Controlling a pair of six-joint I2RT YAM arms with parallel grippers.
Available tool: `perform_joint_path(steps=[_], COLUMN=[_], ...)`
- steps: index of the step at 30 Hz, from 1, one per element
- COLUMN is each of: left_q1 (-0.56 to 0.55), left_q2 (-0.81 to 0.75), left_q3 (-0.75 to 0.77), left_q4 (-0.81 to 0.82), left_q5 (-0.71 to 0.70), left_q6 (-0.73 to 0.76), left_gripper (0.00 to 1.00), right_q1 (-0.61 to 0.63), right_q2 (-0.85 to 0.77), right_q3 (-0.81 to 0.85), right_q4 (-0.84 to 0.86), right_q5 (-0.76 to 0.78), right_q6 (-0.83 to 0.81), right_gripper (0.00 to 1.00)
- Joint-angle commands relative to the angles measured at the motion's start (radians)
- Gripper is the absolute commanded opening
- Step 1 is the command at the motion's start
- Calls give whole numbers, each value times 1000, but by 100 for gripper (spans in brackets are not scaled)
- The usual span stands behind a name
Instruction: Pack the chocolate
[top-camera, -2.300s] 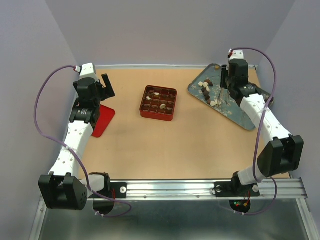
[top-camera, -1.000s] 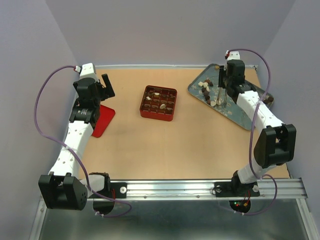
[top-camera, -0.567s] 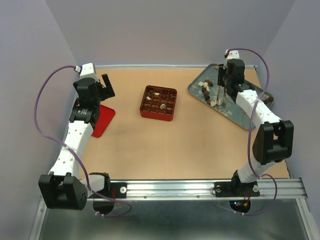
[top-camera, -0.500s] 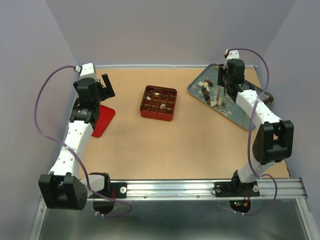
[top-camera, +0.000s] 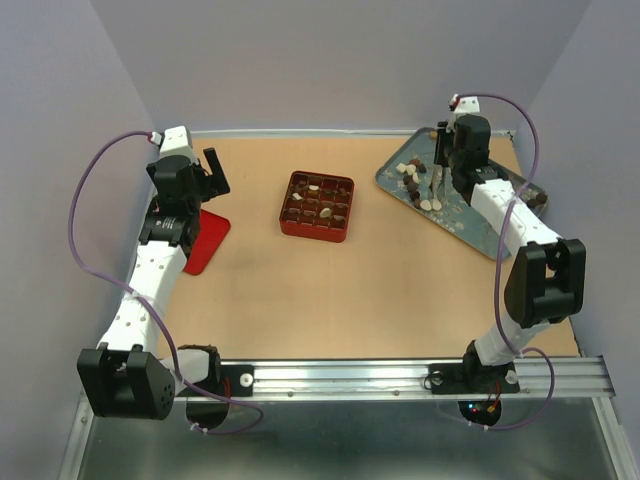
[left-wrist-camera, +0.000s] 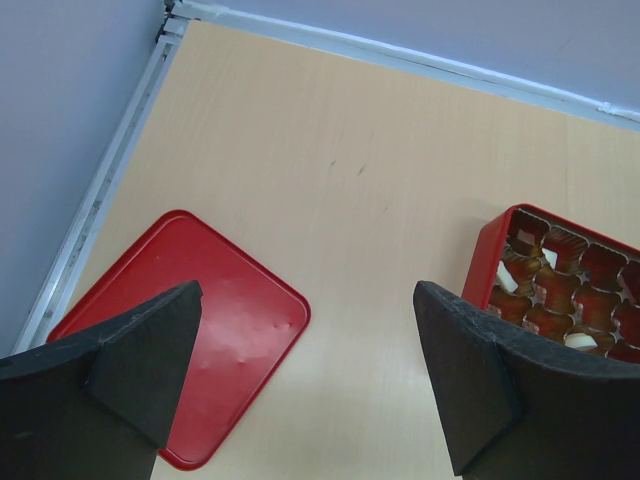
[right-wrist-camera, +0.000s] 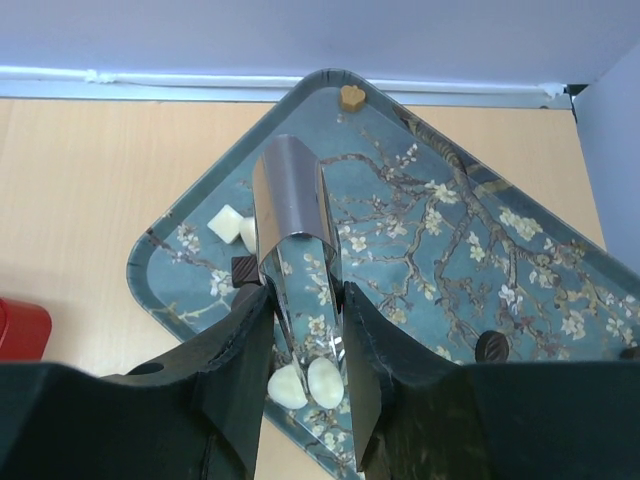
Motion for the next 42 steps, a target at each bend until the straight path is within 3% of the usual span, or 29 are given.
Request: perform_joint_path(steps=[1,26,34,42], left_q1=[7,9,7,7], left_q2=[-4,-2,-1,1], left_q3=[2,2,4,5], left_q4=[41,41,43,43], left_q5=[-10,0,5,10], left_q6=[9,6,4,4], left_gripper=[99,99,99,99], right_q1=[-12,-12,-11,-12], right_q2=[15,-69,-72,-171], right_q3=[-5,-102,-93,-56], right_q4=[101,58,9,-60], right_q5=[2,31,25,-35], right_q6=[0,-9,3,23], right_gripper=[38,38,26,23])
